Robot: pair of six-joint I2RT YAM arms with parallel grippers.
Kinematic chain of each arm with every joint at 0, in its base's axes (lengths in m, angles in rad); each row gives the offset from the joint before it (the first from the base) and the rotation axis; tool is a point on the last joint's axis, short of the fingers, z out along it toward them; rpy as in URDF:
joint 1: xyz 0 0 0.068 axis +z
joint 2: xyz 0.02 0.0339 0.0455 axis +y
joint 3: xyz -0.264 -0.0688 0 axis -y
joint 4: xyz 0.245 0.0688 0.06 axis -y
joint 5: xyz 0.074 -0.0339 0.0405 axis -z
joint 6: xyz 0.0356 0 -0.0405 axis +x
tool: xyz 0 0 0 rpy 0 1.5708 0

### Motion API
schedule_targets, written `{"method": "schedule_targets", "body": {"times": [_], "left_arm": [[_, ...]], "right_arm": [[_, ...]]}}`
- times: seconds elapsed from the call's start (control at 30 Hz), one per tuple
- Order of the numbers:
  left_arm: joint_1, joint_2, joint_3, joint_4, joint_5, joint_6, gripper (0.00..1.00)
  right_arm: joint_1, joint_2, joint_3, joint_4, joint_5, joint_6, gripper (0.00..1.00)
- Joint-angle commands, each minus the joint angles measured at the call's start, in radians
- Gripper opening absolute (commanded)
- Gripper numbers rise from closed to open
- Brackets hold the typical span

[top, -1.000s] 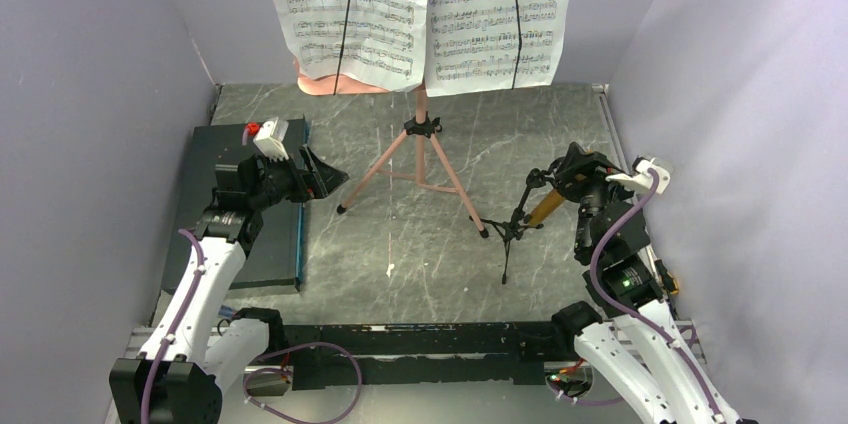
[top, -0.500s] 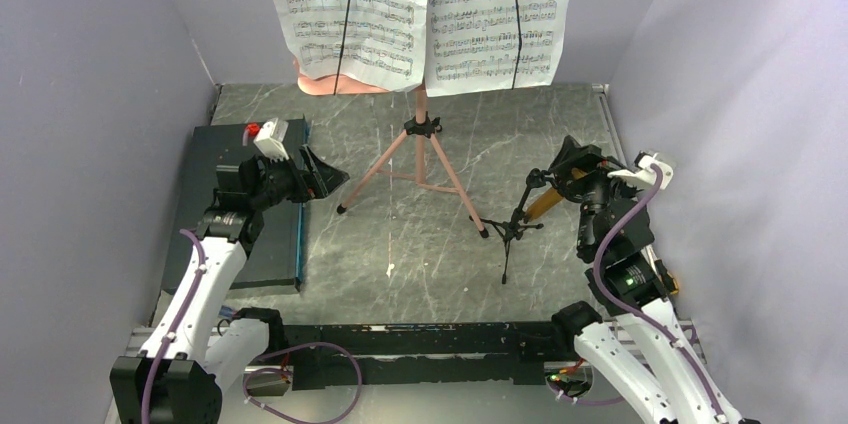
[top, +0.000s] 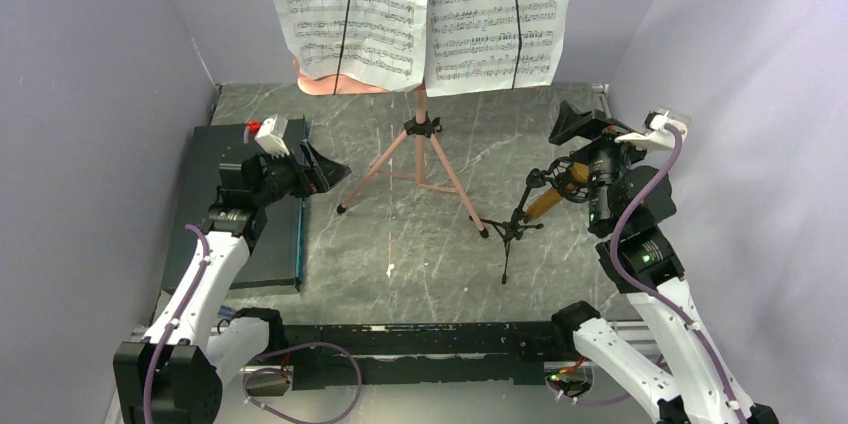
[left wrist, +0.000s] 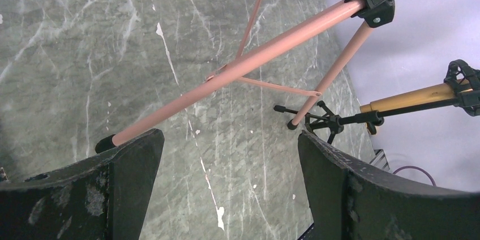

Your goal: Set up the instrument practice props

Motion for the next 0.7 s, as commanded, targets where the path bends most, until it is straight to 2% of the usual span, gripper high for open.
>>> {"method": "schedule_targets", "body": {"times": [0.0, 0.33, 0.67], "left_arm": [[0.005, -0.030, -0.010, 0.076, 0.000, -0.012, 0.94], [0.006, -0.040, -0.032, 0.119, -0.015, -0.010, 0.94], [0.007, -0.072, -0.039, 0.109, -0.068, 0.013, 0.94]], "right_arm": [[-0.035, 0.040, 0.072, -0.048, -0.077, 0.013, 0.99], [-0.255, 0.122, 0.121, -0.060, -0.348, 0.111, 0.99], [-0.598, 0.242, 0.088, 0.026, -0.680, 0.302, 0.99]]}}
